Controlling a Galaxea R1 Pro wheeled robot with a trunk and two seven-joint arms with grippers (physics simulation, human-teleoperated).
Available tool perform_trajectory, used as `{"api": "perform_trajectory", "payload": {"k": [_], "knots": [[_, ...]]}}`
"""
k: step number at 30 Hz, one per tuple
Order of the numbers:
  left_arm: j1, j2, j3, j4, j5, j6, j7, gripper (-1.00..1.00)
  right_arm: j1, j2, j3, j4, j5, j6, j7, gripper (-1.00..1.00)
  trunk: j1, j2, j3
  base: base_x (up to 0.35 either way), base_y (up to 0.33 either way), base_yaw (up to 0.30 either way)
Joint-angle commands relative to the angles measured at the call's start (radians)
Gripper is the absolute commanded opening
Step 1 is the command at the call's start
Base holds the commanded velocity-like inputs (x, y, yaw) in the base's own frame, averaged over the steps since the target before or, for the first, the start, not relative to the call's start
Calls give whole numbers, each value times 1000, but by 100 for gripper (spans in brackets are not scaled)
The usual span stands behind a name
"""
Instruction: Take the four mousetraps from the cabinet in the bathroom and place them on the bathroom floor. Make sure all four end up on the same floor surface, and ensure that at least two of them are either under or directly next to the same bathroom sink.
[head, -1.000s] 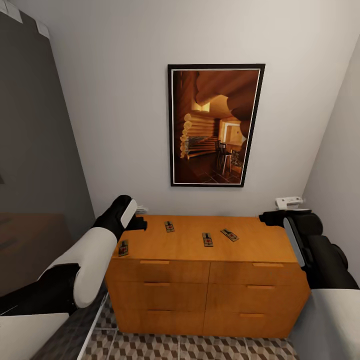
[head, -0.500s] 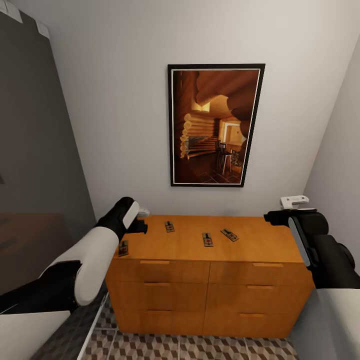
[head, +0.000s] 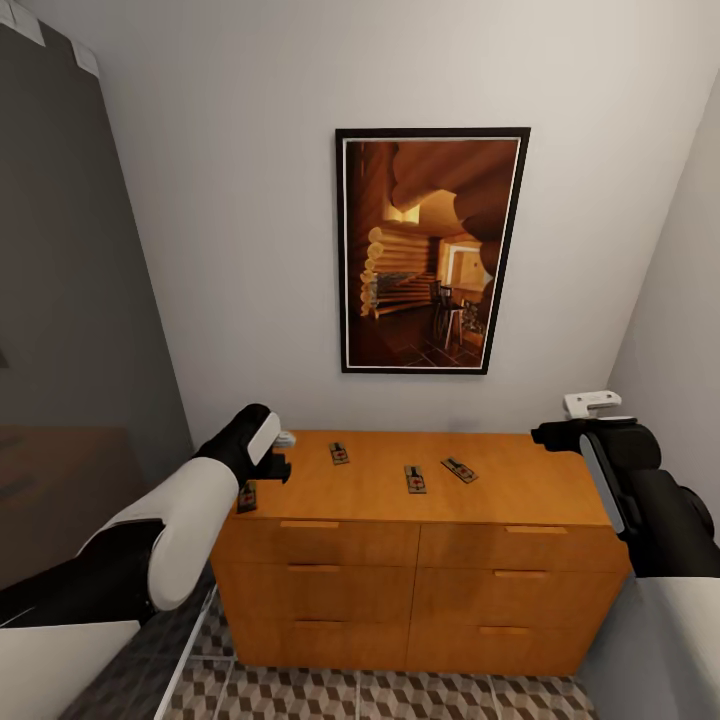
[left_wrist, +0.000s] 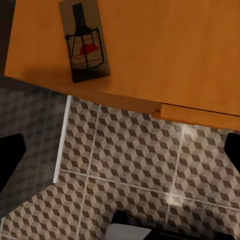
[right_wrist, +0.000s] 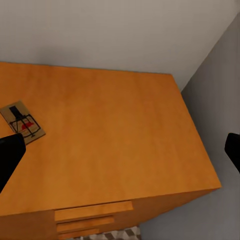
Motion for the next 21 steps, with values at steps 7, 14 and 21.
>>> {"api": "perform_trajectory", "payload": {"k": [7, 14, 21], "knots": [[0, 14, 25, 3, 13, 1, 17, 100, -1, -1, 2, 0, 2, 4, 0, 100, 0, -1, -1, 0, 0, 0], [0, 37, 67, 4, 14, 1, 19, 100, -1, -1, 2, 0, 0, 4, 0, 100, 0, -1, -1, 0, 0, 0], [0, 49, 81, 3, 14, 1, 19, 100, 0, -1, -1, 0, -2, 4, 1, 100, 0, -1, -1, 0, 0, 0]]}}
